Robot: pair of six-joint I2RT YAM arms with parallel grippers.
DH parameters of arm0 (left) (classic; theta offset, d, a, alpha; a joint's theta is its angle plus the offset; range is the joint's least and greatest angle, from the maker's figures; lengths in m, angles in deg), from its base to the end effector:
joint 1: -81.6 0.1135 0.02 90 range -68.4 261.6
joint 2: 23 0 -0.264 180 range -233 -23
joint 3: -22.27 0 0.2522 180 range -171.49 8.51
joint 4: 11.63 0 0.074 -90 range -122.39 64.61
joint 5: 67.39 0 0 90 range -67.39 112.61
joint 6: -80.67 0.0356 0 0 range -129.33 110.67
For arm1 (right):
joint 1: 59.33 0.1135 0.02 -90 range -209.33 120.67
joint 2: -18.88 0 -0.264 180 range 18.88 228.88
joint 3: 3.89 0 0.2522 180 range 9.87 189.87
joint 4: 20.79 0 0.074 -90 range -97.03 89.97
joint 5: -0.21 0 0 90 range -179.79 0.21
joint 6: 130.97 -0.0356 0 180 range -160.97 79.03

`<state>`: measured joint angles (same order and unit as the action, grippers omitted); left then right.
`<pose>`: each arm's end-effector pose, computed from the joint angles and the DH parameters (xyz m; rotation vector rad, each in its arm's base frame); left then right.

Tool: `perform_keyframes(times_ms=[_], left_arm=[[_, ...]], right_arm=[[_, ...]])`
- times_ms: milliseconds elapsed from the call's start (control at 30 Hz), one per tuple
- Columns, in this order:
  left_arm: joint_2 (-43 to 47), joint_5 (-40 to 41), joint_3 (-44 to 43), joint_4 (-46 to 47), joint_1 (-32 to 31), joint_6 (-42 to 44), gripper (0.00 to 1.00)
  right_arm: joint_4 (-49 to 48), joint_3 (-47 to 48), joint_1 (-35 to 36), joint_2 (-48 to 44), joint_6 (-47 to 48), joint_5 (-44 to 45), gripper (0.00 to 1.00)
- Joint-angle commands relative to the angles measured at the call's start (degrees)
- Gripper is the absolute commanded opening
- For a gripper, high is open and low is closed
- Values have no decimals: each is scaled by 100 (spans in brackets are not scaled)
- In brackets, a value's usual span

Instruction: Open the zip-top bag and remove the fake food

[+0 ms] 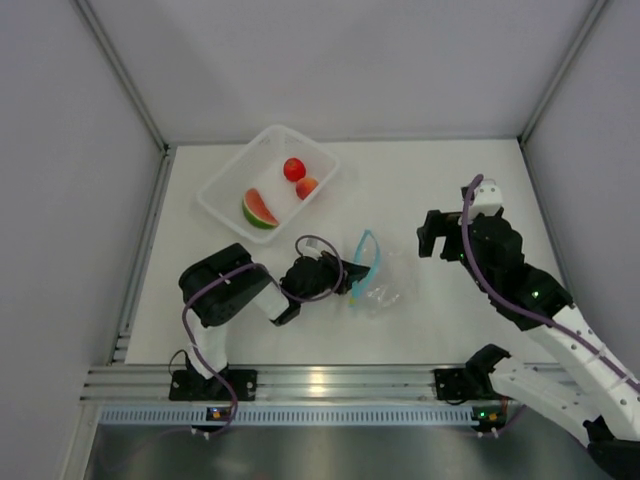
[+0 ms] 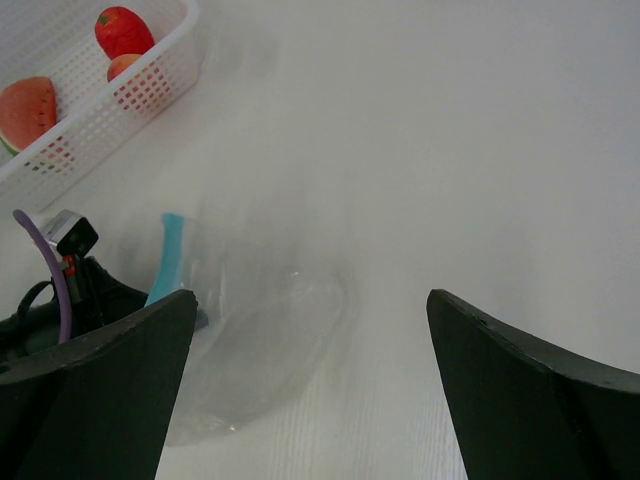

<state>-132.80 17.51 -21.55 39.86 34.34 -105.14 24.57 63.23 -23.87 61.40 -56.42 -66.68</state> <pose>0.2135 -0.2357 0.1041 -0.8566 2.0887 -1.6891 0.1340 0.0783 0.3591 -0.0656 1.9074 0.2119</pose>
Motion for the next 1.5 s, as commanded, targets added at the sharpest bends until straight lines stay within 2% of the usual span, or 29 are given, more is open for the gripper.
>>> perform_keyframes(times_ms=[0,133,233,267,333,400,467,567,633,833,1033,1133,1167,1333,1433,1467], left_arm=[[11,-194,-185,1385,-72,-255,0],[-6,-17,71,1402,-81,-288,0],[-313,-254,-51,1402,-63,-438,0],[-340,-289,-52,1402,-72,-412,3],[-253,-158,131,1385,-107,-273,20],[-122,18,281,1385,-108,-141,27],[-33,140,474,1332,-99,-44,28],[405,237,519,439,-99,369,33],[956,448,493,-616,-116,852,39],[2357,1397,502,-3040,-125,1556,54],[3156,1950,950,-3958,-99,1811,60],[3727,2223,959,-4774,-90,2083,65],[3903,2442,932,-5307,-90,2145,70],[5177,2970,573,-6795,-134,2804,77],[5714,3147,370,-7543,-178,3234,95],[5854,3217,170,-7754,-178,3488,98]], right_arm=[[58,157,-13,37,50,114,99],[66,148,-22,2,50,71,99],[49,139,-22,10,59,18,99],[66,148,-22,19,59,26,99],[57,148,-22,-16,50,0,100],[49,139,-22,-51,68,-17,100],[40,139,-22,-69,76,-26,99],[22,139,-22,-86,85,-79,100],[22,131,-22,-86,85,-79,99],[57,148,-22,-60,94,-88,99],[128,174,-22,-183,103,-18,99],[128,139,-22,-271,76,35,99],[136,131,-22,-297,85,96,99],[242,104,-22,-455,15,281,99],[417,78,-22,-552,-46,474,99],[470,69,-22,-587,-64,510,99]])
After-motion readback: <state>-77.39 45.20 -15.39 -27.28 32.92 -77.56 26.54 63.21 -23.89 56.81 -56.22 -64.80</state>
